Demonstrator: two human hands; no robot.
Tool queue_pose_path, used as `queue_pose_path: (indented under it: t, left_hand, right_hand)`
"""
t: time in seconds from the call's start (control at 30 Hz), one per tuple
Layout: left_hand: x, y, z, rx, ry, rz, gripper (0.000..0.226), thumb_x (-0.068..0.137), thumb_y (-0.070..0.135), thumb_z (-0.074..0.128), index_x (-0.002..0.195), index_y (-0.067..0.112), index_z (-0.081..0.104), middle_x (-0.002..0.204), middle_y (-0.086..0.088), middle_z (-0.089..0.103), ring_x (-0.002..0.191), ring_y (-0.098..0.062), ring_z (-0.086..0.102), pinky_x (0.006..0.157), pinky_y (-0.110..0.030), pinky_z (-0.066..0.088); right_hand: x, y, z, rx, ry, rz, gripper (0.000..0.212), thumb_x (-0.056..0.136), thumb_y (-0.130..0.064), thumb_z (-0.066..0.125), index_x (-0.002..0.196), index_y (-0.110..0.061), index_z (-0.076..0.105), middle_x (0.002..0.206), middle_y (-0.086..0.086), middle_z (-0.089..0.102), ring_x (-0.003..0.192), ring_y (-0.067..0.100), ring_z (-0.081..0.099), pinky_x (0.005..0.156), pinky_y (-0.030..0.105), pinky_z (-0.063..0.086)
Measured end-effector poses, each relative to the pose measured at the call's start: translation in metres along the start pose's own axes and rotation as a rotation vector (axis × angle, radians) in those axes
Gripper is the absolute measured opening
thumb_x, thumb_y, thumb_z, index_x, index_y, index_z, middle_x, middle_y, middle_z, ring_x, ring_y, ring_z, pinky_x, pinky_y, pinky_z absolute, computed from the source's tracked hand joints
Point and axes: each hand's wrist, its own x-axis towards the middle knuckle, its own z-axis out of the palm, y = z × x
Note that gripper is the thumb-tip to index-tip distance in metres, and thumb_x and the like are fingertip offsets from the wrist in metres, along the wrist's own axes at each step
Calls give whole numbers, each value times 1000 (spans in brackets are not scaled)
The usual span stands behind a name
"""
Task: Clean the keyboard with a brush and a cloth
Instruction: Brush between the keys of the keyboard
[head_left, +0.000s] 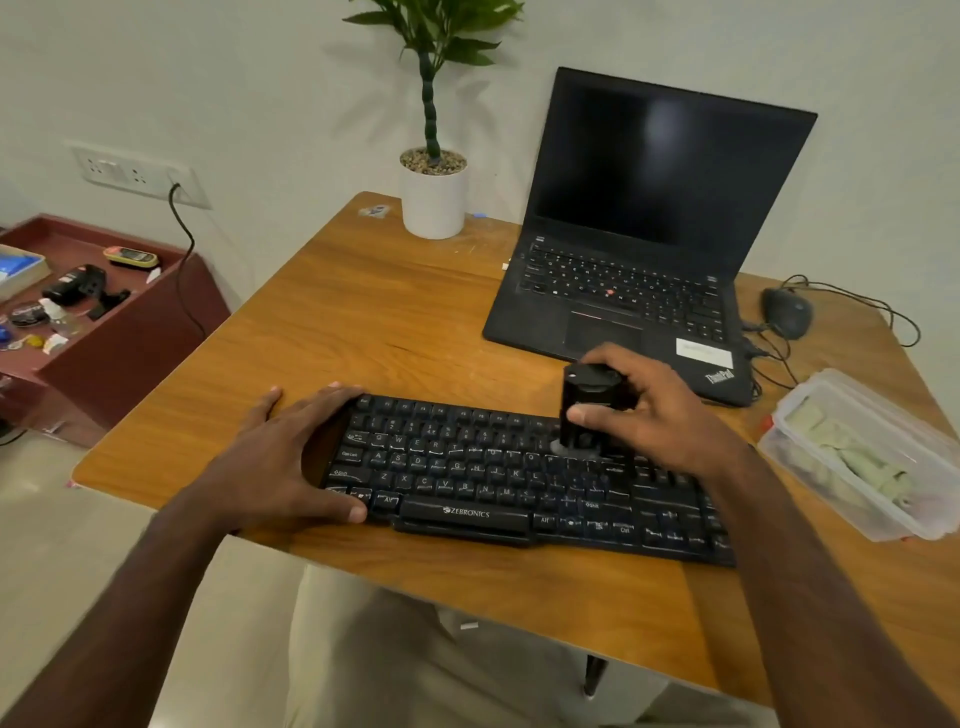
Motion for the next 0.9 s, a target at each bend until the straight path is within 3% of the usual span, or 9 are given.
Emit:
queue_pose_path:
  t: [0.07,0.13,0.3,0.43,0.57,0.7,0.9]
  left_hand:
    - [0,2,0,-10,17,6,131,39,96,62,152,50,15,158,19,19,139,3,8,121,-32,-13]
    - [-1,6,-2,-25,26,7,129,38,95,62,151,51,19,154,23,19,133,9,6,118,-26,-13]
    - [-3,16,-6,-51,8,-13,126,34,93,63,146,55,19,149,25,16,123,16,2,116,-25,-11]
    - [-3,10,-4,-27,10,3,128,38,94,64,150,52,19,156,20,21,133,13,6,121,-29,-12]
    - [-4,19,-6,-57,11,-10,125,34,91,64,145,55,18,149,24,17,118,21,1,114,-23,-11]
    - [0,12,-6,-34,-12,5,127,39,91,66,150,51,18,157,18,21,131,10,6,117,-24,-13]
    - [2,9,-10,-60,-77,-27,126,39,92,67,148,55,16,160,15,23,136,5,10,119,-27,-10]
  right_hand:
    - [-2,2,-7,-13,63,-15,27,85,-24,77,107,-21,61,94,-8,63,88,11,65,70,27,58]
    - [-1,0,0,0,126,-74,25,86,-20,77,105,-22,61,91,-9,62,85,9,63,70,22,54]
    - [3,1,27,-12,41,-83,29,87,-28,77,111,-24,62,100,-12,64,95,10,64,77,25,54]
    - [-8,5,1,-14,31,-27,30,84,-30,76,110,-23,62,99,-5,64,91,9,65,71,19,54]
    - [-14,7,-14,-15,144,-21,26,86,-17,77,107,-20,61,96,-2,63,84,0,62,67,15,52]
    - [-13,8,7,37,136,-52,27,87,-20,76,109,-24,61,101,-8,64,93,5,63,75,19,55]
    - [-25,20,-23,-40,120,11,29,87,-24,76,109,-33,60,102,-7,64,93,5,66,71,20,56]
